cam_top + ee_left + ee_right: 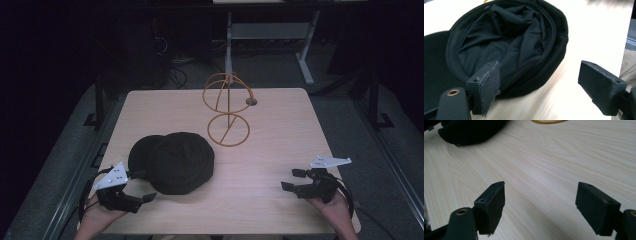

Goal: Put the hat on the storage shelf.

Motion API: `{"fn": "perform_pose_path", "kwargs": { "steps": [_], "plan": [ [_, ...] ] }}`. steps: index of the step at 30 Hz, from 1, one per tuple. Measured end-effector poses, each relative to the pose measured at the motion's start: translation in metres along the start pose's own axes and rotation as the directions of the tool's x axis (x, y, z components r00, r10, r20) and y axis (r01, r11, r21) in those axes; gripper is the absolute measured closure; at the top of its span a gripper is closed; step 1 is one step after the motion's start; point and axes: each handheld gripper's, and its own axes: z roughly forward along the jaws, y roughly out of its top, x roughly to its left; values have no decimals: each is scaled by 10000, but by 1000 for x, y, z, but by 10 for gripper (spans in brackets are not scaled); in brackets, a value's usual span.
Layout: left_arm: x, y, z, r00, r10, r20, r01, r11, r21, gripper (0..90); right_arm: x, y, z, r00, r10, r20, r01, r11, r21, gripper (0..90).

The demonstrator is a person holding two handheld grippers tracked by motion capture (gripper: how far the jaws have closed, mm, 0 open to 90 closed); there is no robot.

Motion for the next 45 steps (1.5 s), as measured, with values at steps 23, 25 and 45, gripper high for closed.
{"fn": "perform_pose_path", "kwargs": {
  "steps": [23, 25, 45],
  "plan": [
    [-13, 44, 62, 9896, 1141, 880, -1257, 9821, 1403, 239, 2, 1, -1, 9999, -81, -97, 81, 10000, 9, 229],
    [-14, 46, 68, 9882, 1167, 988, -1316, 9783, 1598, 280, 3, 1, 0, 9998, -114, -133, 115, 9999, 36, 229],
    [-20, 43, 111, 9847, 1236, 1226, -1631, 9013, 4013, 596, 8, 2, 6, 9991, -327, -271, 336, 9989, 332, 230]
  ]
}}
